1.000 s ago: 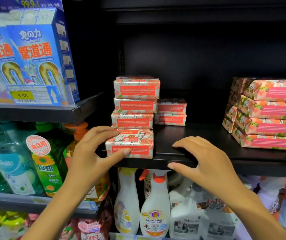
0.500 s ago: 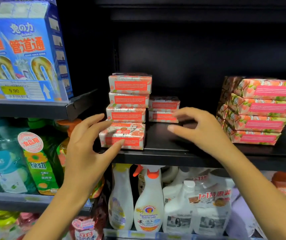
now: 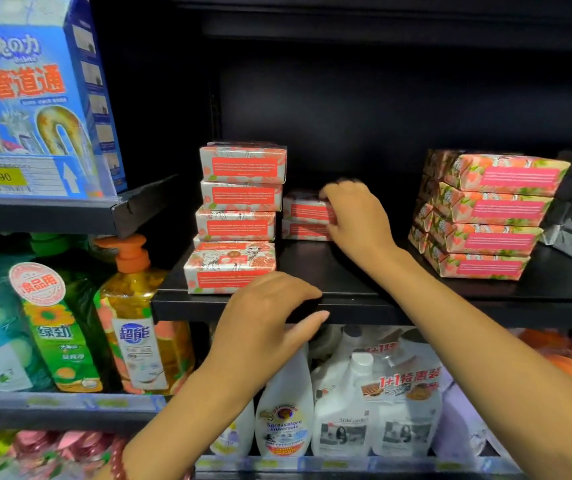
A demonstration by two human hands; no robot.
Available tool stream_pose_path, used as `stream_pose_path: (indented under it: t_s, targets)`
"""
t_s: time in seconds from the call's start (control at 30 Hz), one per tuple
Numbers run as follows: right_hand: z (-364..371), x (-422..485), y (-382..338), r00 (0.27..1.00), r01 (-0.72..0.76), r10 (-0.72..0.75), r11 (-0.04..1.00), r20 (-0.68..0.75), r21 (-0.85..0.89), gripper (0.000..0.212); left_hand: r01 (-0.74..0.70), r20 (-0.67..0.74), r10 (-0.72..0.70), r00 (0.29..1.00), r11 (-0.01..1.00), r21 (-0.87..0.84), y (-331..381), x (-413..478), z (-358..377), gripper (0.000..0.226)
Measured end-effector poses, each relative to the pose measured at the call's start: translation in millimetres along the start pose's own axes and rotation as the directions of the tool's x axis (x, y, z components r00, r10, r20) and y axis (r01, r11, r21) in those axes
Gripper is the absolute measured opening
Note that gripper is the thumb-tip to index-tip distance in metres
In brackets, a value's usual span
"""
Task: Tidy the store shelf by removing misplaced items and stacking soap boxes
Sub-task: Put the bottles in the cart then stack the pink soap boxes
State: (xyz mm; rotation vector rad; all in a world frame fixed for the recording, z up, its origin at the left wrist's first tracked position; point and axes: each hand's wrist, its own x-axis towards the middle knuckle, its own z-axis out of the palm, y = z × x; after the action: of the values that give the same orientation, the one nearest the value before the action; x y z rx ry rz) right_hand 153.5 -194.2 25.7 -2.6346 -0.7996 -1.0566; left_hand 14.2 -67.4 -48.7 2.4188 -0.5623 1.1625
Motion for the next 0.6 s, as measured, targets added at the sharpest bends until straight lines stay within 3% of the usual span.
stream_pose_path:
  t_s: [0.13,0.3,0.43,0.5,0.6]
  targets:
    - [-9,-15,12,0.996,0.087,-0.087,0.996,0.014,0.037,0.038,-0.022,0.028,0.022,0.999,1.000,0.009,-2,-4,2,0.023]
    - [-23,-44,26,0.968,0.239,-0.229,0.965,-0.102,0.105,0.037,-0.013,0.013,0.013,1.000,0.999,0.033,-6,-8,-5,0.025]
    - [-34,-74,23,0.944,0.283,-0.242,0.943,-0.223,0.175,0.036,0.120,-0.036,-0.123,0.992,0.991,-0.067,3,-8,-11,0.033]
    - [-40,-87,20,0.918,0.303,-0.238,0.937,-0.317,0.174,0.033,0.295,-0.050,-0.327,0.944,0.899,-0.323,15,-2,-18,0.037]
    - [-48,-99,12,0.825,0.390,-0.296,0.915,-0.482,0.106,0.031,0.484,0.130,-0.553,0.823,0.563,-0.670,28,18,-30,0.046]
